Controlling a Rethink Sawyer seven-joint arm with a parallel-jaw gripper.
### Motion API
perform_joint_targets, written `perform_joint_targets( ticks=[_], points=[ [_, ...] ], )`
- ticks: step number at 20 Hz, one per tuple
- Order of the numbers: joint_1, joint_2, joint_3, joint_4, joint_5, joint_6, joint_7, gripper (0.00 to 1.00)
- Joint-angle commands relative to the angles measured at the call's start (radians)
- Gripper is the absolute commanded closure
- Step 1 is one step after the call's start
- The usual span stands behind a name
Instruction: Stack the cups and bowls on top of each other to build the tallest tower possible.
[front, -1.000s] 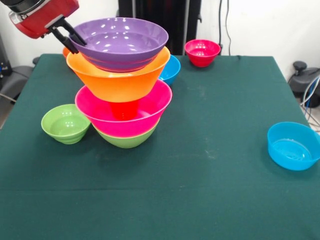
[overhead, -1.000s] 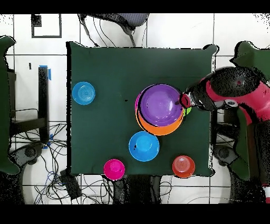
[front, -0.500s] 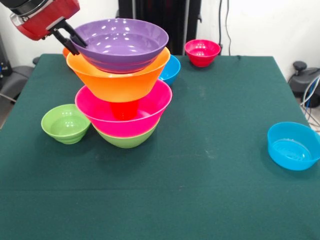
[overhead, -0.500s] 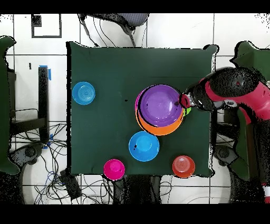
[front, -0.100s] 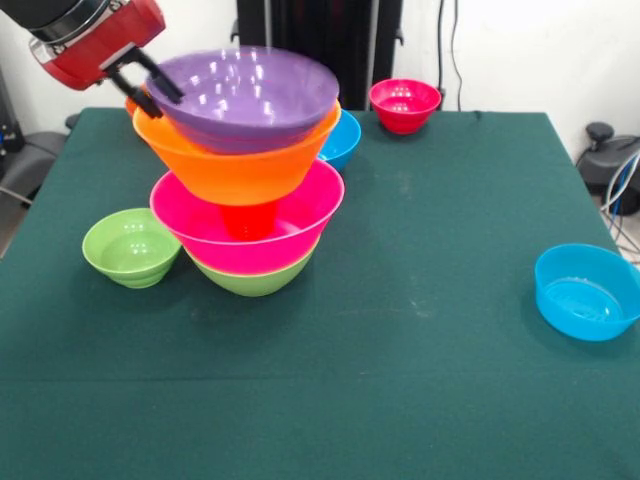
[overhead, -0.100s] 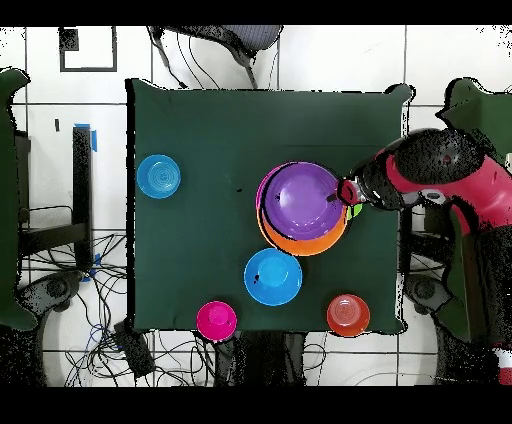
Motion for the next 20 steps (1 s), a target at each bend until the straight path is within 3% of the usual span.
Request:
perform_joint_targets(
  ticks=[1, 20],
  points=[
    [0.014, 0.020, -0.013, 0.051, -0.031, -0.072, 0.059, 0.00],
    [0.011, 0.009, -0.006, 0.060, -0.036, -0.069, 0.039, 0.00]
  ],
)
